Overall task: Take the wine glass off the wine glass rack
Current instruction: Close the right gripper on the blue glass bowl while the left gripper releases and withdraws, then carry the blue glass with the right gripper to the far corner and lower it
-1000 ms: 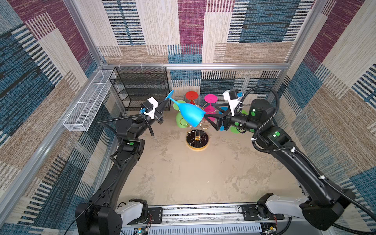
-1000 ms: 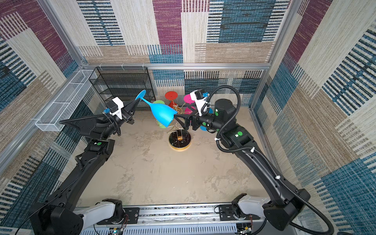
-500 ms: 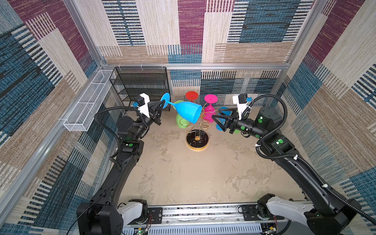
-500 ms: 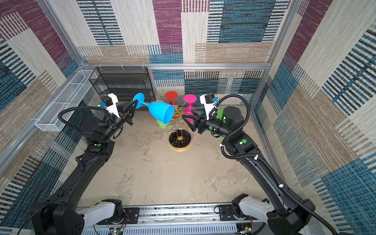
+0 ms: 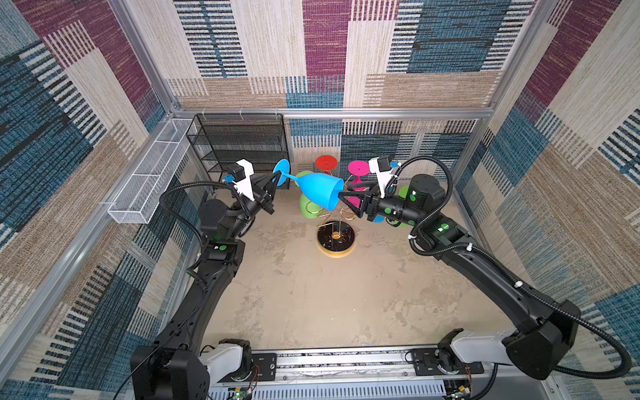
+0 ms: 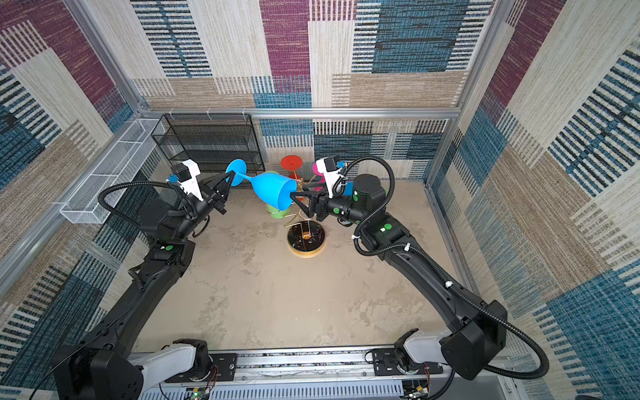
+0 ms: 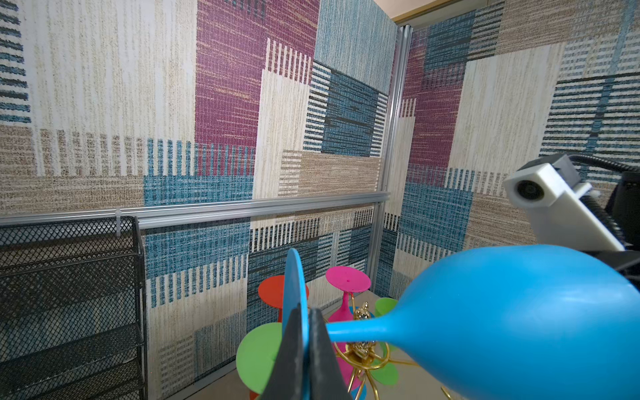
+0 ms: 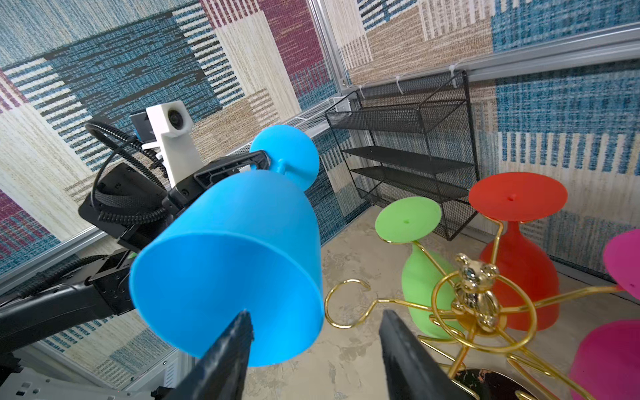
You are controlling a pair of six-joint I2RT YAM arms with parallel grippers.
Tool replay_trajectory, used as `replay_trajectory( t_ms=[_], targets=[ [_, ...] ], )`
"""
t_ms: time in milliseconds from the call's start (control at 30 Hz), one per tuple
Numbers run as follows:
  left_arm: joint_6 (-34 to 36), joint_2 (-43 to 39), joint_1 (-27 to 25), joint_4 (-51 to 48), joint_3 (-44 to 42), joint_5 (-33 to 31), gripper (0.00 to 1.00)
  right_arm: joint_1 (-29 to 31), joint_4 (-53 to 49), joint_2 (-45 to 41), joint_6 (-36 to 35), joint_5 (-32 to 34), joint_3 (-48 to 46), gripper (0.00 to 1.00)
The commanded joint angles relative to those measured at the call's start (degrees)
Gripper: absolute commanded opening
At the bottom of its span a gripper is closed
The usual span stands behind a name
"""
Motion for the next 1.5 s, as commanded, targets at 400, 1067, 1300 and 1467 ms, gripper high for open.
replay_trajectory(
  t_ms=[400,1067,1300,1467],
  targets=[
    [-0.3,-0.1,0.2,2.2,0.2,2.6,0.00,3.9,2.8,5.1,0.2,4.7,5.0,0.15],
    [0.9,-2.6,0.3,-14.4,4.7,-4.5,0.59,2.0,-3.1,2.3,-2.8,12.3,8.2,0.00],
    [2.1,-5.4,0.6,-11.6,1.4,-8.9,0.84,-5.3,-8.0,-3.5,-4.3,15.0,7.4,0.00],
    [3.3,-6.0,0.9,-12.0,0.2,-11.7,0.88,-10.2,-16.6,-7.8,-6.0,22.9,8.2,0.00]
  ],
)
